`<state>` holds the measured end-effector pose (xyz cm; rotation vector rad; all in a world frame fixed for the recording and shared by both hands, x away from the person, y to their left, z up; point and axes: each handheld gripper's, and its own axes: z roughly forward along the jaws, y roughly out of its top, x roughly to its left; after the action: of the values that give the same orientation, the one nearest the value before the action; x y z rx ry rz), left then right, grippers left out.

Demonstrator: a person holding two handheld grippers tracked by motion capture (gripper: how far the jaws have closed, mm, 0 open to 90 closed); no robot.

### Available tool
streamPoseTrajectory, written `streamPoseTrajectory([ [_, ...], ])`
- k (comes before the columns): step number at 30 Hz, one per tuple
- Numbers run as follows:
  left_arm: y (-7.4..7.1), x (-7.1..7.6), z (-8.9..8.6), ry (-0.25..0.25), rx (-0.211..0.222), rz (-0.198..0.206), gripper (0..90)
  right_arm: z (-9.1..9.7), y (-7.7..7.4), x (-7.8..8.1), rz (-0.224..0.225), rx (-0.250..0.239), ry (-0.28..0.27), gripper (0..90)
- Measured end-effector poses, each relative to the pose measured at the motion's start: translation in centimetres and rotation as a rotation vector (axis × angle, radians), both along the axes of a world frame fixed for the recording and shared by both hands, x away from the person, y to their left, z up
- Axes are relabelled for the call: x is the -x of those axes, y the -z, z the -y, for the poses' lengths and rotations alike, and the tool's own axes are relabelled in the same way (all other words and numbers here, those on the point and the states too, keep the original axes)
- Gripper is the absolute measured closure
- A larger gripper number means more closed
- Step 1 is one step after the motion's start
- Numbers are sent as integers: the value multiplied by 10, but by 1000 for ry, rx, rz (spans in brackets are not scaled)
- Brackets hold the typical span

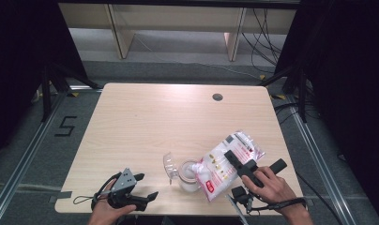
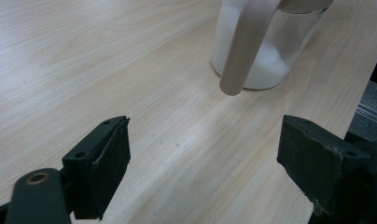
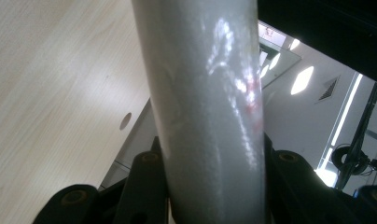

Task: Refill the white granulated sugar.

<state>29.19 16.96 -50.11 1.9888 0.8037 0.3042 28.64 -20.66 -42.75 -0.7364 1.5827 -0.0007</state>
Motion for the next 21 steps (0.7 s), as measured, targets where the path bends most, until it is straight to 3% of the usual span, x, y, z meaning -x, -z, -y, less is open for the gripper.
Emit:
streamPoseTrajectory([
  [21,0,0,0,1,-1,1,167,1,-1,0,2,-6,-1,695],
])
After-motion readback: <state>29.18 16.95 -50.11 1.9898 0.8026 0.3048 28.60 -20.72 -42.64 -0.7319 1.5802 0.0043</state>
